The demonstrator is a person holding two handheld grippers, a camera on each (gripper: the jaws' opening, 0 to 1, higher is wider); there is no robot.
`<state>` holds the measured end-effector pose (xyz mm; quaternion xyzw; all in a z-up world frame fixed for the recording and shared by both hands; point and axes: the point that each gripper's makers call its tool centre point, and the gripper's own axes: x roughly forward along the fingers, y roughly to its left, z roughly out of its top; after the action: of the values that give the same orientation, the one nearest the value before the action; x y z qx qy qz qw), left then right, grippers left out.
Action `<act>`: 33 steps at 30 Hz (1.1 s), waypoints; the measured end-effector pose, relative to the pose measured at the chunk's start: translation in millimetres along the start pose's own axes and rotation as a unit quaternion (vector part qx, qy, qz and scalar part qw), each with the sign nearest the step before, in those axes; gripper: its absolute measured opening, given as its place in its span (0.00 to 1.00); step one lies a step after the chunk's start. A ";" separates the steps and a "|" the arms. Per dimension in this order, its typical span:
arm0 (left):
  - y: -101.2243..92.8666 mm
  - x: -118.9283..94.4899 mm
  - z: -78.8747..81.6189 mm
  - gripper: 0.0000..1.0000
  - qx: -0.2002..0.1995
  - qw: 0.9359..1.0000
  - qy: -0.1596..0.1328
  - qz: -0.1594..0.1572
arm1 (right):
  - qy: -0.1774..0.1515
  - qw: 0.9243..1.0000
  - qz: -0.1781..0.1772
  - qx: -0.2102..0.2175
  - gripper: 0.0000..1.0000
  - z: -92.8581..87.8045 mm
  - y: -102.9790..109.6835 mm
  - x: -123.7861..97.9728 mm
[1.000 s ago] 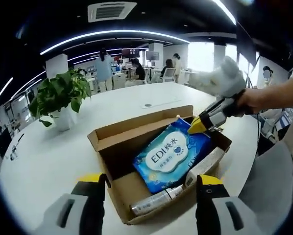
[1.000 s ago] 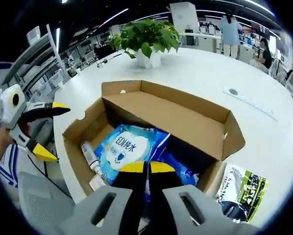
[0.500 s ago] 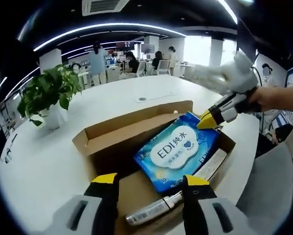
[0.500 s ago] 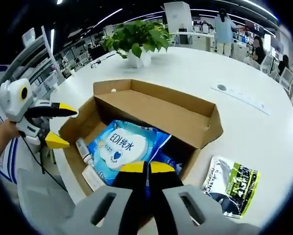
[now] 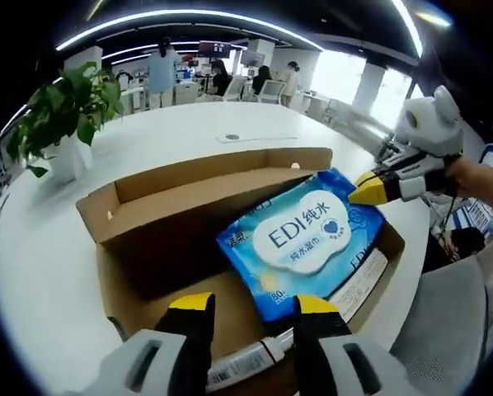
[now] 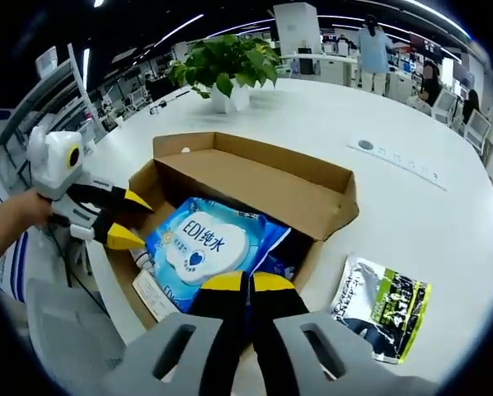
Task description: Operate the shoe box by opening the lid, removing the specified soft item, and placing it in the target area until the item is outside and the box remains undamaged.
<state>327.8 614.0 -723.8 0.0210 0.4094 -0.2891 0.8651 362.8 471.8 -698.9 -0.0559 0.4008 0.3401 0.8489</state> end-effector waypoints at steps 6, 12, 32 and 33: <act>-0.2 8.3 2.6 0.31 -0.027 1.000 0.002 -0.017 | -0.002 1.000 0.005 0.001 0.00 -0.5 0.0 -1.5; 1.3 15.0 3.2 0.30 -0.052 0.998 0.008 -0.026 | -0.003 1.000 0.007 0.007 0.00 -0.9 0.7 -2.9; -17.2 26.2 -2.1 0.14 -0.179 0.980 0.018 -0.080 | -0.008 1.000 0.011 0.024 0.00 -6.2 2.0 -5.5; -17.3 25.3 -1.8 0.11 -0.178 0.981 0.017 -0.080 | -0.009 1.000 0.011 0.025 0.00 -6.1 2.0 -5.5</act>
<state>330.1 587.9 -739.8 -0.1613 0.4695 -0.2790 0.8220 355.1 468.2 -698.7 -0.0270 0.4023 0.3396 0.8498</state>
